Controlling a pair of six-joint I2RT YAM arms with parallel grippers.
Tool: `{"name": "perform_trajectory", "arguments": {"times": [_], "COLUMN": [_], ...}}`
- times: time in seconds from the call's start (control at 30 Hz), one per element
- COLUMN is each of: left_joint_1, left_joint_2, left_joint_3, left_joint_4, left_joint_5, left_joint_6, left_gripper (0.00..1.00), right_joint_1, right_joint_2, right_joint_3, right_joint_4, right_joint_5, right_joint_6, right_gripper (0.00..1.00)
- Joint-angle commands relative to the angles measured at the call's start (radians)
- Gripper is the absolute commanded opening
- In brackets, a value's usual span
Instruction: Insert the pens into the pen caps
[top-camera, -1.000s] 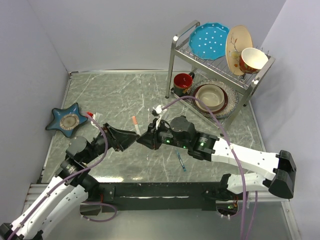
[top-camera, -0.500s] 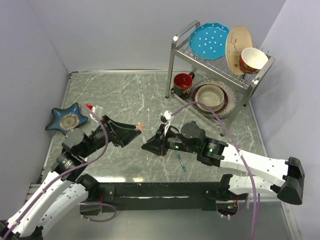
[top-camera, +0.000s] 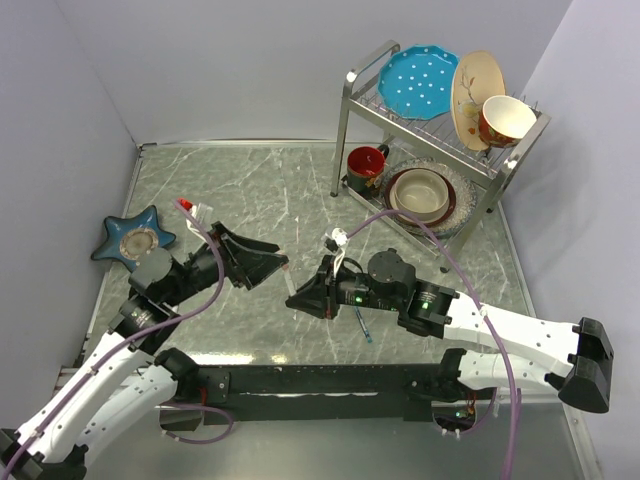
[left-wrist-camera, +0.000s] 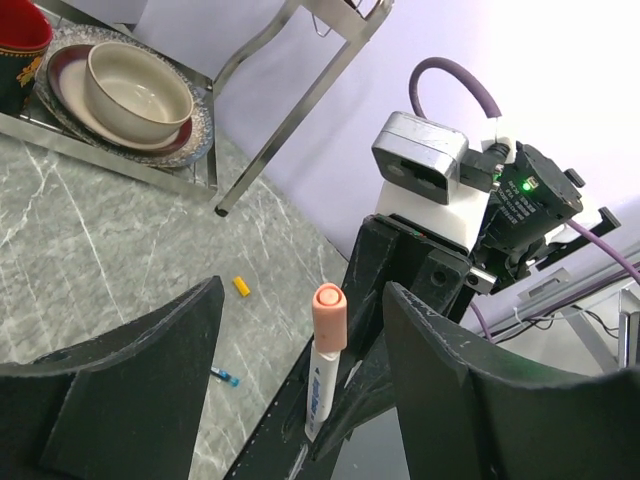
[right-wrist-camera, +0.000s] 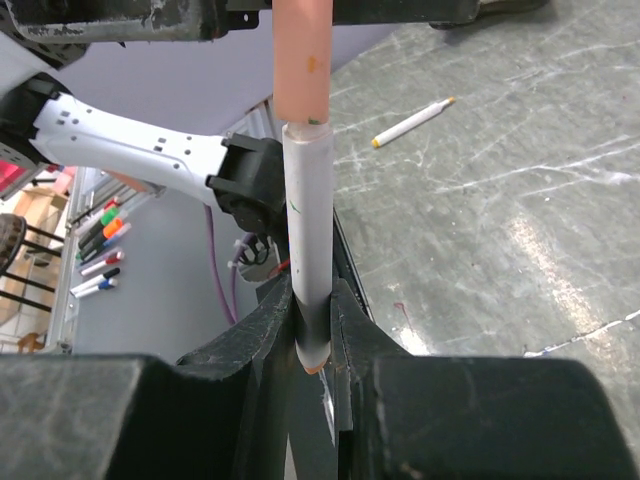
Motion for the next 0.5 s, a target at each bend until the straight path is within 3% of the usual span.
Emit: {"name": "perform_trajectory", "arguments": {"times": [0.0,0.37,0.47], "left_joint_1": [-0.002,-0.002,-0.002], "left_joint_2": [-0.006,-0.007,-0.007], "left_joint_3": [0.028,0.057,0.046], "left_joint_4": [0.053,-0.004,-0.001], "left_joint_5": [0.025,0.038,0.078], "left_joint_6": [0.013,0.026,0.033], "left_gripper": [0.67,0.49,0.27], "right_joint_1": [0.009,0.012,0.012], "right_joint_2": [-0.016,-0.004,-0.005], "right_joint_3": [-0.009,0.013,0.017], "right_joint_4": [0.069,0.041,0.044], "right_joint_5": [-0.014,0.008,0.008], "right_joint_6": [0.014,0.013,0.013], "right_gripper": [0.00,0.00,0.00]}}
